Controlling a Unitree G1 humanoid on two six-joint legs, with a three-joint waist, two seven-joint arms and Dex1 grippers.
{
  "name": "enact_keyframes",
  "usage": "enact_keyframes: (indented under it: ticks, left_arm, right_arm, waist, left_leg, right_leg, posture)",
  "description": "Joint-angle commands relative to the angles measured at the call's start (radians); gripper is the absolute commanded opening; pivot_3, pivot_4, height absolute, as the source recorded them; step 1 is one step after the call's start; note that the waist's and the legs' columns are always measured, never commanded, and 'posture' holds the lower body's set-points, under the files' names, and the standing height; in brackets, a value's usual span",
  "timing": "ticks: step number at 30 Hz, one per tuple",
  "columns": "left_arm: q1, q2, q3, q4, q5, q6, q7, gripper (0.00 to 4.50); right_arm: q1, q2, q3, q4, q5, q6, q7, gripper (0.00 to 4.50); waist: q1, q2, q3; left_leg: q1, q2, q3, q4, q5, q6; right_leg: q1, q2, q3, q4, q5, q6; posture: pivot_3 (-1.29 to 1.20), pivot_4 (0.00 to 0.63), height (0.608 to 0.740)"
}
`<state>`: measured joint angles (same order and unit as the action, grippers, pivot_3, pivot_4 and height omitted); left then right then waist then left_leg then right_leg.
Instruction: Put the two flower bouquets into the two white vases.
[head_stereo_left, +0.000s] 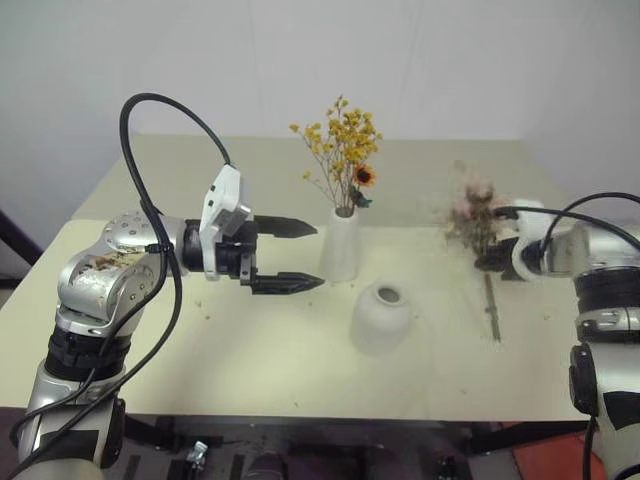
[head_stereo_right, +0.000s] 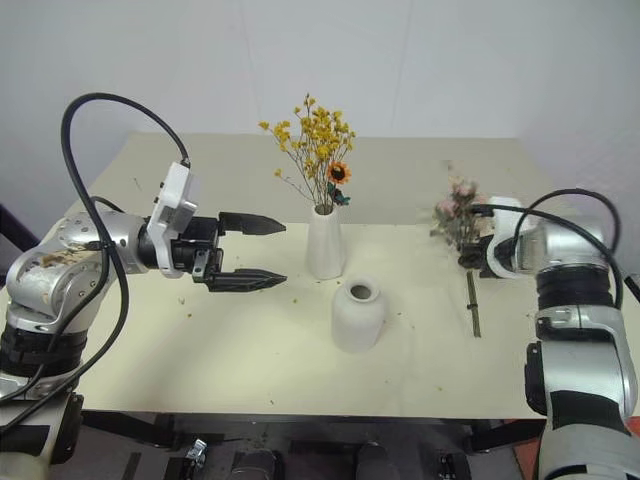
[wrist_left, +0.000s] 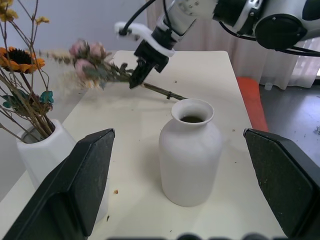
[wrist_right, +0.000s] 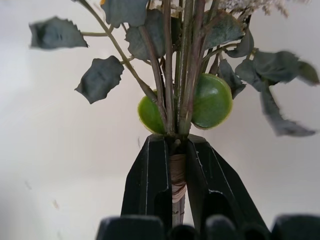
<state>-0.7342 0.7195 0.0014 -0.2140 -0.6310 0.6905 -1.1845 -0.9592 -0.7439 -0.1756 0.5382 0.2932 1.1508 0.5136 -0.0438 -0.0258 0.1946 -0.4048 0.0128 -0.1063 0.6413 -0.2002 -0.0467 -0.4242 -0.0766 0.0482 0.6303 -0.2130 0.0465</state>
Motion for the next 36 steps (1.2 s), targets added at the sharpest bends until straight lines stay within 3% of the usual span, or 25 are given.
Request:
enact_keyframes:
  ticks: [1, 3, 6, 15, 22, 36]
  left_arm:
    - [-0.033, -0.006, 0.014, 0.022, -0.016, -0.021, -0.013, 4.5]
    - [-0.044, -0.01, 0.006, 0.043, -0.014, -0.021, -0.026, 4.5]
    - [-0.059, -0.014, -0.005, 0.067, -0.004, -0.028, -0.042, 4.5]
    - [-0.084, -0.026, -0.027, 0.107, 0.01, -0.042, -0.065, 4.5]
    - [-0.094, -0.028, -0.029, 0.109, -0.001, -0.028, -0.072, 4.5]
    - [-0.127, -0.034, -0.041, 0.146, -0.006, -0.006, -0.115, 4.5]
  right_arm:
    - [0.055, 0.042, -0.287, -0.24, 0.183, -0.098, 0.032, 0.22]
    - [0.082, 0.075, -0.396, -0.356, 0.295, -0.097, 0.067, 0.22]
    - [0.097, 0.112, -0.432, -0.485, 0.404, -0.054, 0.073, 0.22]
    - [0.101, 0.172, -0.427, -0.742, 0.712, 0.016, 0.042, 0.22]
    - [0.205, 0.178, -0.3, -0.899, 0.719, -0.117, 0.112, 0.22]
    - [0.261, 0.194, -0.169, -0.915, 0.697, -0.287, 0.134, 0.22]
  waist:
    - [-0.002, 0.0, 0.0]
    - [-0.005, 0.001, 0.0]
    - [-0.006, 0.002, 0.001]
    - [-0.003, 0.002, 0.001]
    - [-0.001, 0.002, 0.001]
    - [-0.002, 0.002, 0.001]
  left_leg:
    - [0.0, 0.0, 0.0, 0.0, 0.0, 0.0]
    - [0.0, 0.0, 0.0, 0.0, 0.0, 0.0]
    - [0.001, 0.0, 0.0, 0.0, 0.0, 0.0]
    - [0.003, 0.001, 0.0, 0.0, 0.0, 0.0]
    - [0.003, 0.001, 0.0, 0.001, 0.0, 0.0]
    - [0.003, 0.001, 0.0, 0.001, 0.0, 0.0]
  right_leg:
    - [0.0, 0.0, 0.0, 0.0, 0.0, 0.0]
    - [0.0, 0.0, 0.0, 0.001, -0.001, 0.002]
    - [0.001, 0.0, 0.001, 0.002, -0.003, 0.005]
    - [0.002, 0.001, 0.001, 0.002, -0.003, 0.005]
    - [0.002, 0.001, 0.001, 0.002, -0.003, 0.005]
    - [0.002, 0.001, 0.001, 0.003, -0.003, 0.005]
  posture:
    - [0.0, 0.15, 0.74]
    - [0.0, 0.15, 0.74]
    - [0.0, 0.15, 0.74]
    - [0.0, 0.15, 0.74]
    - [0.0, 0.15, 0.74]
    - [0.0, 0.15, 0.74]
